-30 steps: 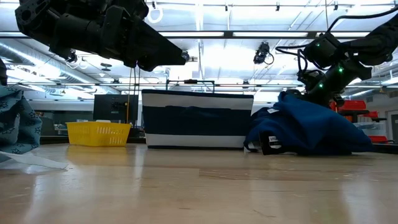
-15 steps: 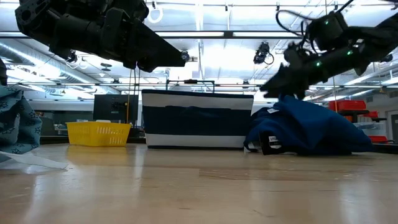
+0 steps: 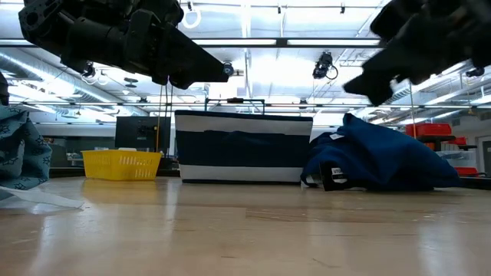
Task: Pick & place medical supplies in basket/bin
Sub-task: Put the white bandage into the grey bin
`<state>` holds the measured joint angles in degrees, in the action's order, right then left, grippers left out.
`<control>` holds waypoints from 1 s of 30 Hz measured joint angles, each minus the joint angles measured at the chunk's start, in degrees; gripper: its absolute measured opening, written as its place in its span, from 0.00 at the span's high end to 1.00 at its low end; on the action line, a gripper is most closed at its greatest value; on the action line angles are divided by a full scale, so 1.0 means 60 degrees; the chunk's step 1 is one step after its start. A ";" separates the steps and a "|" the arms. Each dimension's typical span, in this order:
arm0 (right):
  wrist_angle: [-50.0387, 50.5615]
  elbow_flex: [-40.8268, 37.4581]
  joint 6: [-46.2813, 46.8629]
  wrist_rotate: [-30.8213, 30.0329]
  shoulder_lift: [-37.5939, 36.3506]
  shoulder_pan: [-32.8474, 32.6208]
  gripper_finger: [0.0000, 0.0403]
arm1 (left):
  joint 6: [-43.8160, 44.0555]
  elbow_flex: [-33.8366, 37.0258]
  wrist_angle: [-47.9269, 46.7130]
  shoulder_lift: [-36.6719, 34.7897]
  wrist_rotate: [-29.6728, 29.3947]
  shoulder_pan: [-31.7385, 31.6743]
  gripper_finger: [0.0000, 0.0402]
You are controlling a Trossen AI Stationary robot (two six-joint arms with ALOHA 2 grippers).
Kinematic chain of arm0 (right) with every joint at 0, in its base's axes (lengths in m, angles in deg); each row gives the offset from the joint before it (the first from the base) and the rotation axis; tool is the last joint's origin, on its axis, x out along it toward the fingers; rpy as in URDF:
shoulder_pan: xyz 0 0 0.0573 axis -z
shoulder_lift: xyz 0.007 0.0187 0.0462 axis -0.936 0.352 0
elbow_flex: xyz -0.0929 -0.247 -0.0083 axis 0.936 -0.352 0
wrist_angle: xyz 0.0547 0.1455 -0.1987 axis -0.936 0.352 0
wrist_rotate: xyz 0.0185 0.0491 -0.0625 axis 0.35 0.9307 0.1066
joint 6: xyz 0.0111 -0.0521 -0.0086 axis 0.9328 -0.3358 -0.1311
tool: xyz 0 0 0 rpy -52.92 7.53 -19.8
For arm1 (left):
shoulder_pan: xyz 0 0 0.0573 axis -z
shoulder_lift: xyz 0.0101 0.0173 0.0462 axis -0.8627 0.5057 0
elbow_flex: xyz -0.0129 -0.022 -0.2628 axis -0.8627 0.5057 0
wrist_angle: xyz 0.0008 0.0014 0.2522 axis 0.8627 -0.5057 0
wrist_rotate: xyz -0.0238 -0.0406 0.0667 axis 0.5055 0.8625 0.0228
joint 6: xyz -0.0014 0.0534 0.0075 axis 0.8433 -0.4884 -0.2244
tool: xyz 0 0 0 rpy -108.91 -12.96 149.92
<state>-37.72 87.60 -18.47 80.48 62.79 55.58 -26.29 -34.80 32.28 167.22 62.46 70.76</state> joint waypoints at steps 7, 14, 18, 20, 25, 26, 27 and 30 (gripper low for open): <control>0.3168 0.1697 0.1020 -0.2173 0.0595 -0.2374 0.44 | 0.0057 -0.0001 -0.0004 0.0000 0.0004 0.0000 0.21; 0.4282 0.2908 0.2751 -0.2134 0.1933 -0.3605 0.44 | 0.0068 0.0000 -0.0027 0.0000 0.0002 0.0000 0.21; 0.4740 0.3546 0.3624 -0.1580 0.2952 -0.3953 0.44 | 0.0072 0.0000 -0.0102 0.0000 0.0000 0.0000 0.21; 0.5170 0.3970 0.3864 -0.1282 0.3473 -0.4044 0.44 | 0.0072 0.0000 -0.0117 0.0000 0.0004 0.0000 0.21; 0.6440 0.5368 0.3968 -0.0632 0.4614 -0.4122 0.40 | 0.0076 0.0000 -0.0128 0.0000 -0.0047 0.0000 0.21; 0.6595 0.5631 0.3964 -0.0559 0.4804 -0.4122 0.39 | 0.0076 0.0000 -0.0131 0.0000 -0.0065 0.0000 0.21; 0.6730 0.5873 0.3962 -0.0469 0.4988 -0.4122 0.38 | 0.0076 0.0000 -0.0135 0.0000 -0.0072 0.0000 0.21; 0.6760 0.6500 0.3983 -0.0092 0.5536 -0.4126 0.34 | 0.0076 0.0000 -0.0133 0.0000 -0.0073 0.0002 0.21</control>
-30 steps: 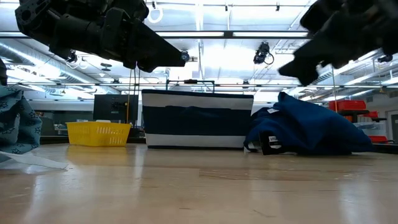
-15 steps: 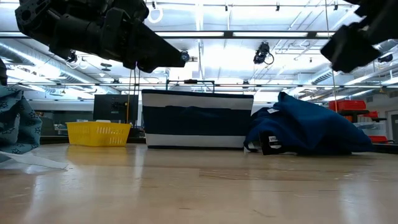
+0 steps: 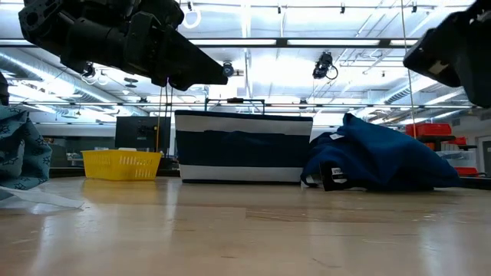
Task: Pick & place medical supplies in basket/bin
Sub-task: Put the white bandage into the grey bin
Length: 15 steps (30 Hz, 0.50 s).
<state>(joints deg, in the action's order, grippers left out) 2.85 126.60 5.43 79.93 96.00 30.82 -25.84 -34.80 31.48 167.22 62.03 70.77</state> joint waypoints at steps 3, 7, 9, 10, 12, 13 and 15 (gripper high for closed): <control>0.0034 0.0431 0.0120 0.0169 0.0489 -0.0082 0.33 | 0.0000 0.0000 -0.0046 0.0000 -0.0002 -0.0002 0.21; 0.0124 0.0747 0.0400 0.0214 0.1026 -0.0294 0.34 | -0.0002 0.0000 -0.0070 0.0000 0.0000 0.0002 0.21; 0.0175 0.0844 0.0550 0.0211 0.1241 -0.0400 0.34 | 0.0000 0.0000 -0.0068 0.0000 0.0000 0.0002 0.21; 0.0172 0.0880 0.0579 0.0211 0.1331 -0.0459 0.34 | -0.0001 0.0000 -0.0069 0.0000 0.0000 0.0002 0.21; 0.0171 0.0962 0.0746 0.0207 0.1485 -0.0549 0.35 | -0.0002 0.0000 -0.0069 0.0000 0.0000 0.0002 0.21; 0.0181 0.0971 0.0844 0.0207 0.1538 -0.0582 0.35 | 0.0000 0.0000 -0.0068 0.0000 0.0000 0.0002 0.21; 0.0213 0.0979 0.1030 0.0165 0.1675 -0.0644 0.36 | -0.0001 0.0000 -0.0064 0.0000 0.0000 0.0002 0.21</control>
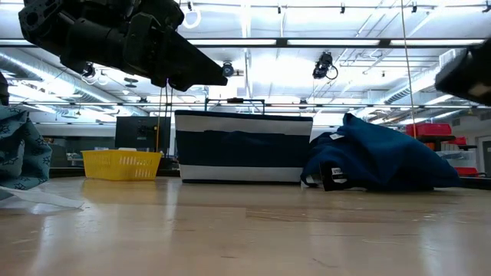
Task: Pick & place medical supplies in basket/bin
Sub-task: Put the white bandage into the grey bin
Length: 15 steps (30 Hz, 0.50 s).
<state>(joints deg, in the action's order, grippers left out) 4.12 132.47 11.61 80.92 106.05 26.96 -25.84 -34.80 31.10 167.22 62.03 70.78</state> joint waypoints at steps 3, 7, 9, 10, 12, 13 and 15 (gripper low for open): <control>0.0241 0.0000 0.0057 -0.0063 0.0224 -0.0114 0.37 | -0.0003 0.0000 0.0004 0.0000 0.0000 0.0000 0.21; 0.0349 0.0000 0.0126 -0.0069 0.0451 -0.0200 0.37 | -0.0003 0.0000 0.0015 0.0000 0.0000 0.0000 0.21; 0.0382 0.0000 0.0125 -0.0191 0.0474 -0.0219 0.37 | -0.0003 0.0000 0.0025 0.0000 0.0000 0.0000 0.21; 0.0316 0.0005 0.0127 -0.0260 0.0498 -0.0216 0.37 | -0.0003 0.0000 0.0029 0.0000 0.0000 0.0000 0.21; 0.0396 0.0007 0.0126 -0.0382 0.0552 -0.0216 0.37 | -0.0003 0.0000 0.0029 0.0000 0.0000 0.0000 0.21; 0.0425 0.0004 0.0129 -0.0413 0.0613 -0.0216 0.37 | -0.0003 0.0000 0.0029 0.0000 0.0000 0.0000 0.21; 0.0366 0.0007 0.0200 -0.0416 0.0793 -0.0210 0.37 | -0.0003 0.0000 0.0025 0.0000 0.0000 0.0000 0.21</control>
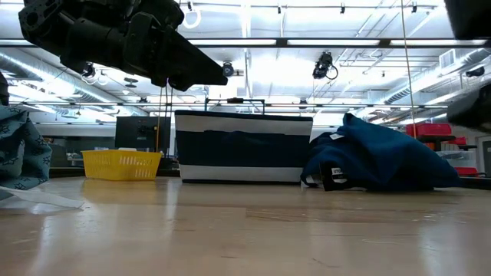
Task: Pick & place medical supplies in basket/bin
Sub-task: Put the white bandage into the grey bin
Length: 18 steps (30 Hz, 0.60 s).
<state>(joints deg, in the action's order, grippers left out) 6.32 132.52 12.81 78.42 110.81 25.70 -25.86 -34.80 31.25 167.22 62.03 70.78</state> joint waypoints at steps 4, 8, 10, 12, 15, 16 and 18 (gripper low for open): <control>0.0003 0.0051 0.0069 0.0021 0.0304 -0.0006 0.37 | -0.0004 0.0000 -0.0007 0.0000 0.0000 0.0000 0.21; 0.0043 0.0043 0.0075 -0.0061 0.0378 -0.0017 0.43 | -0.0004 0.0000 -0.0011 0.0000 0.0000 0.0000 0.21; 0.0236 0.0138 0.0079 -0.0232 0.0398 -0.0020 0.49 | -0.0004 0.0000 -0.0007 0.0000 0.0000 0.0000 0.21; 0.0617 0.0323 0.0075 -0.0519 0.0422 -0.0023 0.58 | -0.0004 0.0000 -0.0006 0.0000 0.0000 0.0000 0.21; 0.1206 0.0562 0.0107 -0.0758 0.0447 0.0022 0.74 | -0.0004 0.0000 -0.0006 0.0000 0.0000 0.0000 0.21; 0.1366 0.0645 0.0112 -0.0764 0.0457 0.0052 0.81 | -0.0003 0.0000 -0.0004 0.0000 0.0000 0.0000 0.21; 0.1475 0.0685 0.0083 -0.0767 0.0456 0.0091 0.91 | -0.0004 0.0000 -0.0004 0.0000 0.0000 0.0000 0.21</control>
<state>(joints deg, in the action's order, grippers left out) 15.17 136.63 13.31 73.81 113.55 26.25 -25.88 -34.80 31.23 167.22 62.03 70.78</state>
